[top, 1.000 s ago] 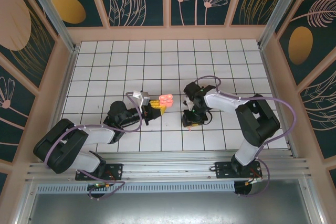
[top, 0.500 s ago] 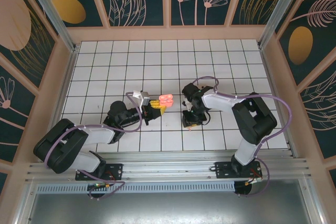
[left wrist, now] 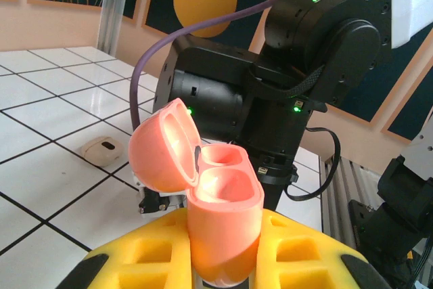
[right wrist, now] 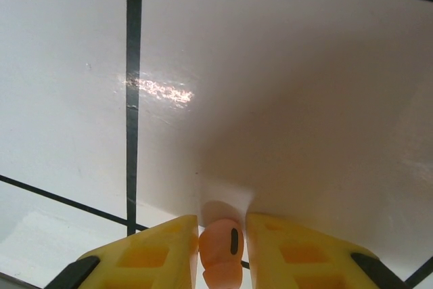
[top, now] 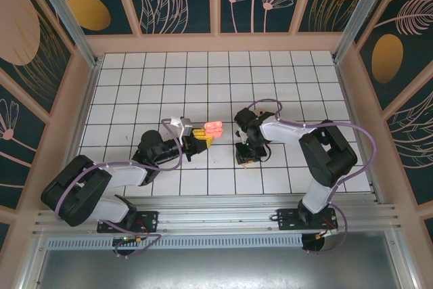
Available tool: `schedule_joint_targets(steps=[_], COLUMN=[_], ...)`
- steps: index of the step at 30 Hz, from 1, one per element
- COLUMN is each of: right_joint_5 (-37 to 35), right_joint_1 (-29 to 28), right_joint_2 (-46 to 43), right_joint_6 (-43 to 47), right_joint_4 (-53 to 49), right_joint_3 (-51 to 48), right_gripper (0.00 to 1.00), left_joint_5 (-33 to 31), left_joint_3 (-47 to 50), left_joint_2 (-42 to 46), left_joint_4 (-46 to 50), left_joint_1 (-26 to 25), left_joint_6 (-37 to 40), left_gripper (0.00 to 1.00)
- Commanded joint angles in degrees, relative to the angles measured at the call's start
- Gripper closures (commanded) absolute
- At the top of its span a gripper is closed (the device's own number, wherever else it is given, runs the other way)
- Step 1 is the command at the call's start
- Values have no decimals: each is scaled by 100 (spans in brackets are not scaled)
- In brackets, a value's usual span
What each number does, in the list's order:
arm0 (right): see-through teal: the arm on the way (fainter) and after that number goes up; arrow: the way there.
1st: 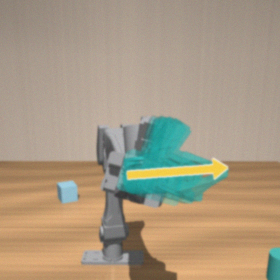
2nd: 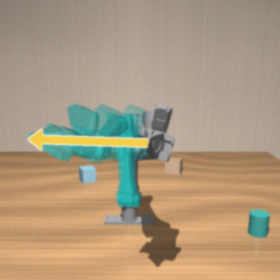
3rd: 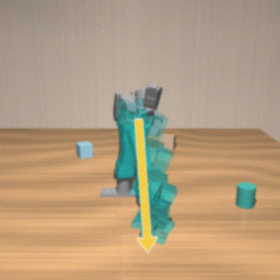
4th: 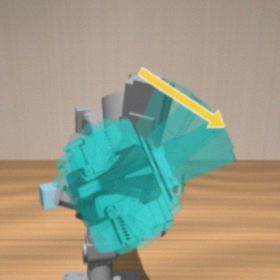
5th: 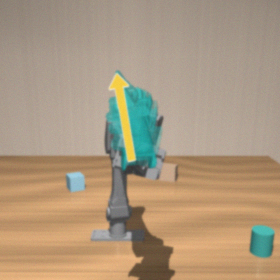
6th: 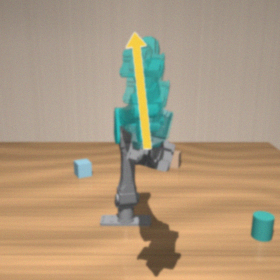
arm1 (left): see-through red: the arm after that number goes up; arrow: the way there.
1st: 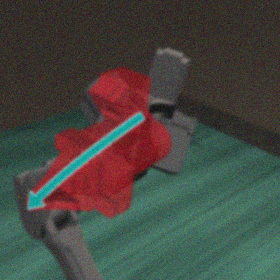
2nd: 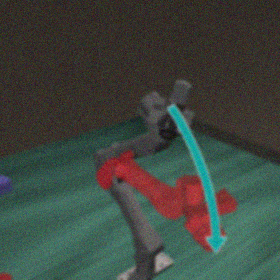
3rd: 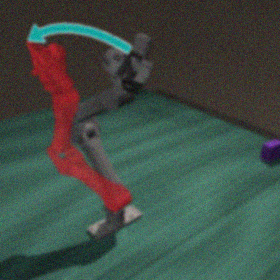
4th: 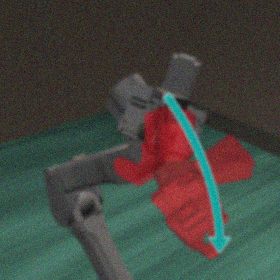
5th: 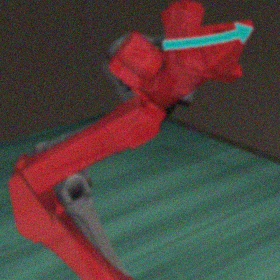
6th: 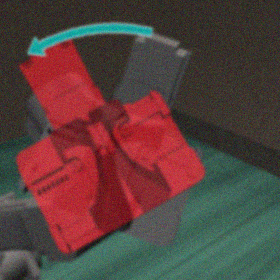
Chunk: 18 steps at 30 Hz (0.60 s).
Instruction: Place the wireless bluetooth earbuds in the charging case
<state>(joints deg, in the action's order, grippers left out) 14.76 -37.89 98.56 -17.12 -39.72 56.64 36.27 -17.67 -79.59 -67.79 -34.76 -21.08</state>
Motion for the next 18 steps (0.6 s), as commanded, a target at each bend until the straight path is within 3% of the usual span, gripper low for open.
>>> schedule_joint_targets(steps=[1,18], right_joint_5=[-93,-105], right_joint_1=[-61,-9], right_joint_2=[-190,-1208], right_joint_6=[-187,-1159], right_joint_4=[198,1422], right_joint_3=[-154,-722], right_gripper=[74,75], left_joint_5=[-102,-329], left_joint_3=[-1,102], left_joint_2=[159,-162], left_joint_4=[102,-481], left_joint_1=[52,48], left_joint_6=[131,39], left_gripper=[97,98])
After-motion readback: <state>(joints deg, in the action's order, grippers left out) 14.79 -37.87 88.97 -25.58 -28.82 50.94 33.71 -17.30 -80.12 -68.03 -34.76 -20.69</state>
